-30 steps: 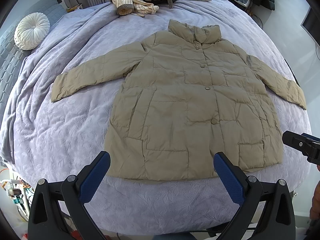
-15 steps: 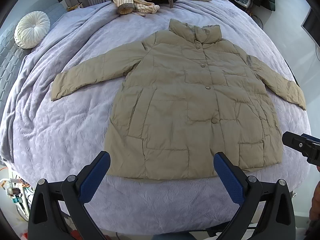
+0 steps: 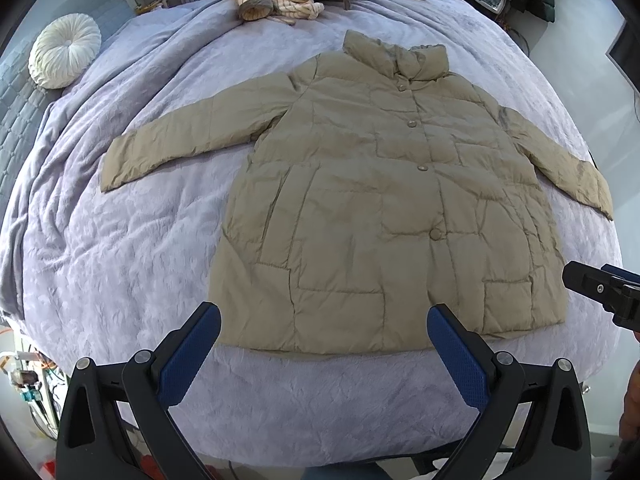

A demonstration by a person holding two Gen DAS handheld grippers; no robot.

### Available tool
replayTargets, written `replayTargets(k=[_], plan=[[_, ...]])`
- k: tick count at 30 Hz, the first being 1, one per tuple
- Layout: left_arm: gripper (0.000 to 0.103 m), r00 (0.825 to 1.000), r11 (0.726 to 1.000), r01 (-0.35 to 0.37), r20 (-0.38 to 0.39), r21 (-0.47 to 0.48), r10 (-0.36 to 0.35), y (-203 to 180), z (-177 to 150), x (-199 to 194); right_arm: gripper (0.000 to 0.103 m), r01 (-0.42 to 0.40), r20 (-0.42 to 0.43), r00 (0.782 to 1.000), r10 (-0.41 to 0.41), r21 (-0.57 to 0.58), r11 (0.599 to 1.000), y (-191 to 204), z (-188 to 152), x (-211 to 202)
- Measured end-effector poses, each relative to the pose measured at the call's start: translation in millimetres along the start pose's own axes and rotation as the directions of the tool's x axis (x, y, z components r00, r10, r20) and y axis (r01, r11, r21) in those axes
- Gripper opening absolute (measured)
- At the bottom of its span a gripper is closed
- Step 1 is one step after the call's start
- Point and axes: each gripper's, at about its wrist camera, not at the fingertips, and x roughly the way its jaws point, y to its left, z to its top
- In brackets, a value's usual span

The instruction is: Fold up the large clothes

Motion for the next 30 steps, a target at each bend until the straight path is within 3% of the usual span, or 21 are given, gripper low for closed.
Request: replayTargets(k=[2,4,7,15,20,23,27,30], plan=[[0.103,1.0,1.0,0.016,0.003,-0.025,-0.016,7.8,-0.2,5.5,0.103,0.047,-0.038,0.998,-0.047,-0.015,0.999,2.9,3.1,6.2],[0.103,1.0,0.998,0.016,-0.003,-0.054,-0.017,19.0,0.3,11.4,0.103,0.043,-0.048,0.998,-0.044,-0.026,0.999,7.6,4.6,12.5],[0.103,1.0,0.994,-0.01,-0.006,-0.107,0.009,45.0,3.9,20.3,0.103,-0.001,-0.02,1.0,0.0,-0.04,0.999,20.2,8.1,22.8],[0.103,0.995,0.964,0.012,0.097,-0.265,0.014,145.8,34.8,53.9,0.103,-0.12,0.079,0.989,0.127,-0.08,0.99,65.8,35.0,65.2],[0.103,0.993,0.918,0.019,0.114,-0.397,0.029,217.6,61.9,104.0,0.103,-0.176,0.074,0.979,0.189,-0.151,0.973,106.8,65.0,106.6],[0.103,0.993,0.885,0.05,0.119,-0.462,0.007,252.3,74.3,135.4,0.103,-0.213,0.03,0.975,0.222,-0.192,0.958,136.2,81.6,130.6],[0.103,0.98,0.804,0.153,0.196,-0.575,-0.047,303.9,90.2,176.4,0.103,-0.252,0.021,0.965,0.263,-0.225,0.941,179.5,112.9,149.7],[0.103,0.972,0.763,0.19,0.227,-0.618,-0.058,327.5,101.2,199.8,0.103,-0.254,0.017,0.964,0.267,-0.246,0.935,201.8,137.8,165.6]])
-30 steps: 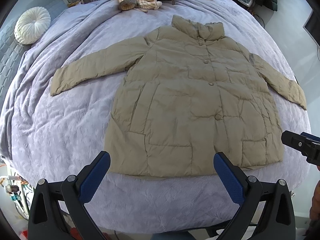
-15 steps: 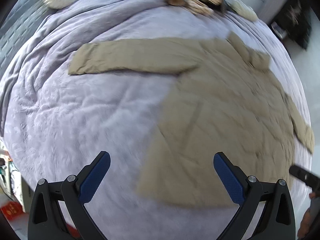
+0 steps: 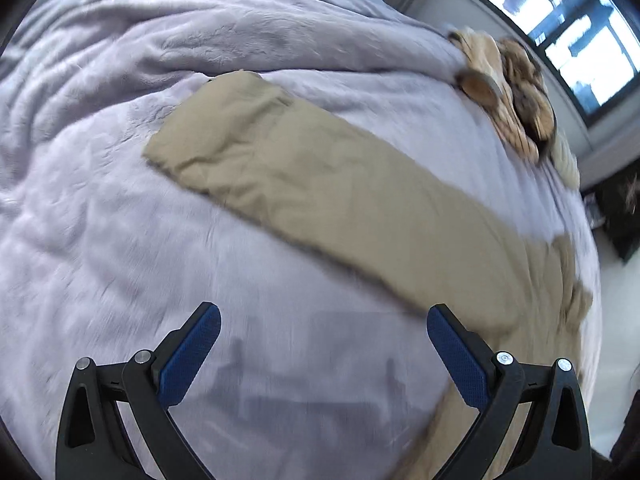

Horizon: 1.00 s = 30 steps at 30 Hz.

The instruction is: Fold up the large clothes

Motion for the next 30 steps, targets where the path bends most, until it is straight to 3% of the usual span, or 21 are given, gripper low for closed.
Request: replayTargets(k=[5,13,14,15,16,17,18,19,20,21,22,24,28,30], plan=[[0.103,0.996,0.992,0.085,0.03,-0.09,-0.083,17.5,30.7,43.4,0.103,0.01,0.015,1.0,-0.009,-0.051,0.999,22.4,44.3,40.3],[0.103,0.997,0.993,0.053,0.06,-0.106,-0.047,28.5,55.5,84.8,0.1,-0.017,0.085,0.996,0.019,-0.022,1.0,33.9,86.1,86.9],[0.103,0.997,0.994,0.046,0.067,-0.102,-0.039,27.7,57.1,86.1,0.089,-0.02,0.091,0.996,0.021,-0.011,1.0,32.2,88.0,90.1],[0.103,0.997,0.995,0.032,0.078,-0.099,-0.025,26.0,59.6,88.0,0.066,-0.023,0.085,0.996,0.023,0.0,1.0,30.3,89.9,95.4],[0.101,0.996,0.995,0.021,0.085,-0.099,-0.012,25.0,60.0,87.6,0.052,-0.022,0.069,0.997,0.021,0.008,1.0,28.2,90.3,101.1],[0.09,0.996,0.995,0.005,0.094,-0.103,0.005,24.3,61.2,87.9,0.03,-0.024,0.05,0.998,0.023,0.016,1.0,26.0,90.7,109.1],[0.08,0.995,0.994,-0.013,0.098,-0.105,0.023,23.6,61.6,87.9,0.025,-0.023,0.034,0.999,0.022,0.024,0.999,22.8,89.9,114.7],[0.056,0.995,0.995,-0.022,0.095,-0.098,0.032,23.7,63.8,89.5,0.024,-0.018,0.027,0.999,0.018,0.028,0.999,19.6,88.7,120.7],[0.029,0.996,0.996,0.009,0.085,-0.087,-0.002,24.1,66.6,91.9,0.022,-0.014,0.02,1.0,0.013,0.028,1.0,16.5,86.4,124.7],[0.017,0.995,0.993,0.073,0.071,-0.088,-0.067,25.3,68.7,93.0,0.02,-0.01,0.012,1.0,0.009,0.029,1.0,14.0,85.7,130.0],[0.011,0.992,0.99,0.11,0.064,-0.093,-0.105,25.5,69.7,92.2,0.02,-0.012,-0.001,1.0,0.012,0.04,0.999,10.6,85.1,136.0],[0.011,0.988,0.988,0.14,0.075,-0.063,-0.136,15.4,73.2,84.2,0.019,-0.021,-0.01,1.0,0.021,0.073,0.997,2.4,84.7,144.4],[0.011,0.971,0.975,0.206,0.111,0.081,-0.214,-28.1,77.3,52.9,0.018,-0.035,-0.001,0.999,0.035,0.088,0.996,-5.0,80.5,149.6],[0.011,0.954,0.956,0.251,0.127,0.154,-0.271,-57.1,76.5,33.7,0.018,-0.041,0.001,0.999,0.041,0.081,0.996,-5.2,78.5,148.9]])
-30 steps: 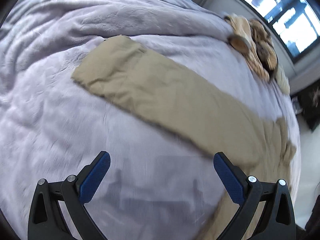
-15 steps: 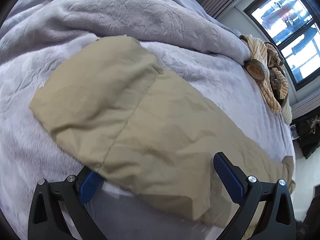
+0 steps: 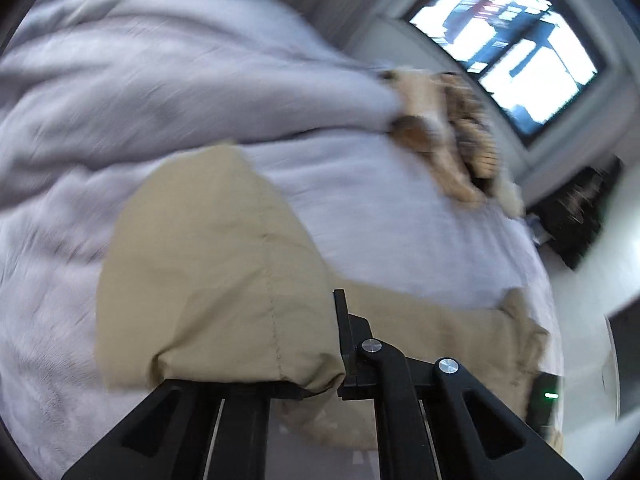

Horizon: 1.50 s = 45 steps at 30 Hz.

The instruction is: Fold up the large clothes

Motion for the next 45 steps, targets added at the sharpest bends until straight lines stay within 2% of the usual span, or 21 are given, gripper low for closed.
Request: replayTargets(k=[3,6,10,14,16,19,24,28,30,31,32,33,35,37,38,39,41,43,45], plan=[[0.011,0.995,0.991,0.093,0.026,0.094,-0.096,-59.3,5.0,-13.8,0.017,-0.048,-0.009,0.999,0.048,0.025,0.999,-6.3,-0.7,-8.7],[0.011,0.982,0.966,0.18,0.026,0.186,-0.188,-125.3,-2.3,-23.5,0.018,-0.131,-0.022,0.991,0.133,0.078,0.988,-21.1,-8.1,-30.7],[0.011,0.957,0.913,0.287,-0.047,0.289,-0.286,-215.9,-30.0,-12.5,0.018,-0.168,0.042,0.986,0.164,0.097,0.981,-57.3,-31.2,-91.7],[0.011,0.938,0.855,0.344,-0.172,0.389,-0.3,-303.1,-85.4,15.2,0.018,-0.148,0.1,0.986,0.134,0.151,0.977,-113.4,-58.0,-146.7],[0.011,0.942,0.831,0.327,-0.228,0.45,-0.247,-336.2,-119.1,32.3,0.018,-0.123,0.121,0.988,0.101,0.193,0.973,-148.4,-74.1,-171.2],[0.011,0.949,0.801,0.267,-0.292,0.536,-0.121,-371.0,-167.8,62.4,0.02,-0.086,0.137,0.989,0.051,0.262,0.961,-196.0,-93.5,-202.7],[0.011,0.945,0.75,0.154,-0.316,0.643,0.078,-378.4,-231.1,100.3,0.02,-0.038,0.14,0.99,-0.013,0.358,0.933,-264.6,-132.5,-236.0],[0.013,0.949,0.693,0.099,-0.278,0.714,0.151,-378.2,-249.4,110.7,0.02,-0.047,0.146,0.989,-0.014,0.409,0.911,-297.3,-151.4,-246.6],[0.058,0.95,0.667,0.093,-0.267,0.739,0.163,-381.4,-252.8,108.7,0.02,-0.057,0.154,0.988,-0.01,0.428,0.902,-308.7,-157.7,-251.3],[0.094,0.953,0.667,0.094,-0.26,0.739,0.153,-379.9,-253.9,109.2,0.02,-0.061,0.155,0.988,-0.008,0.435,0.898,-310.4,-159.0,-254.6],[0.098,0.964,0.662,0.091,-0.234,0.744,0.13,-381.6,-254.8,101.5,0.02,-0.062,0.156,0.988,-0.008,0.44,0.896,-313.1,-158.4,-254.5],[0.098,0.967,0.653,0.098,-0.226,0.751,0.114,-383.9,-253.5,98.5,0.02,-0.064,0.156,0.988,-0.007,0.446,0.893,-313.2,-155.5,-253.4],[0.098,0.963,0.632,0.125,-0.247,0.765,0.11,-387.5,-253.9,94.0,0.02,-0.068,0.159,0.987,-0.004,0.448,0.892,-312.7,-152.1,-254.0],[0.098,0.957,0.632,0.153,-0.273,0.76,0.096,-388.2,-254.2,85.1,0.022,-0.066,0.158,0.987,-0.006,0.446,0.893,-308.4,-145.9,-254.5],[0.098,0.958,0.634,0.173,-0.279,0.753,0.071,-387.1,-252.3,74.1,0.032,-0.065,0.158,0.987,-0.007,0.444,0.894,-309.1,-144.9,-256.1],[0.098,0.959,0.637,0.187,-0.28,0.748,0.047,-385.9,-249.8,64.6,0.05,-0.062,0.159,0.987,-0.01,0.446,0.893,-308.8,-141.6,-256.8],[0.098,0.966,0.65,0.188,-0.26,0.736,0.015,-379.4,-237.8,46.2,0.066,-0.068,0.172,0.985,-0.01,0.441,0.895,-307.2,-133.8,-258.7],[0.098,0.977,0.684,0.142,-0.214,0.716,0.021,-365.8,-214.4,36.1,0.066,-0.091,0.189,0.982,0.01,0.426,0.9,-304.0,-122.1,-259.0],[0.098,0.987,0.719,0.06,-0.148,0.692,0.06,-347.4,-188.6,32.5,0.066,-0.126,0.201,0.979,0.044,0.419,0.899,-301.6,-109.9,-254.3]])
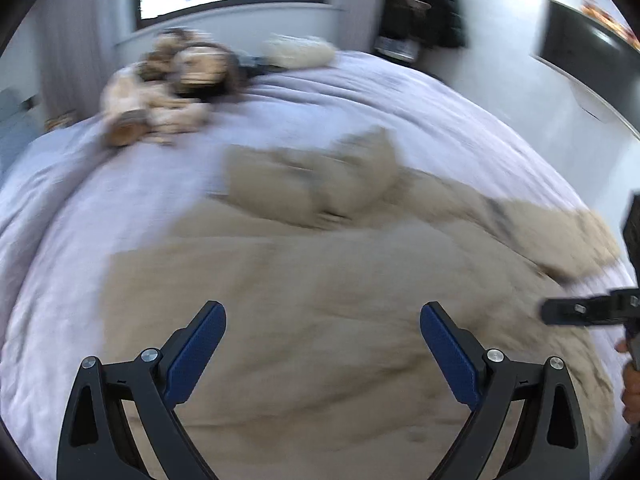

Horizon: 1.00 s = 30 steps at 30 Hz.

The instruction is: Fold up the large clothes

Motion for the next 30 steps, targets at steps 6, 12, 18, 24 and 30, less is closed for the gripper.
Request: replayTargets(k=[6,12,18,24,30], plan=[[0.098,0.935,0.914,-0.353,-0.044,-0.202,0.352,114.9,-0.6,15.6,0.067,-0.091,-0.072,0.993,0.095,0.066,0.994,6.0,13.4,48.7],[0.098,0.914,0.849,-0.404,-0.177,-0.34,0.364,172.4,-37.3,39.2,0.032,-0.103,-0.05,0.993,0.106,0.062,0.993,19.6,24.0,84.4],[0.098,0.919,0.882,-0.387,-0.19,-0.269,0.345,150.3,-52.4,58.3,0.011,0.09,0.117,0.991,-0.066,-0.217,0.972,65.4,37.1,59.5],[0.098,0.95,0.902,-0.297,-0.193,-0.313,0.245,152.1,-49.5,51.4,0.011,0.136,0.031,0.991,-0.134,-0.115,0.984,18.7,30.6,84.2],[0.098,0.942,0.859,-0.333,-0.178,-0.39,0.284,178.3,-38.0,47.2,0.012,0.128,0.037,0.991,-0.125,-0.106,0.986,11.3,29.3,87.1]])
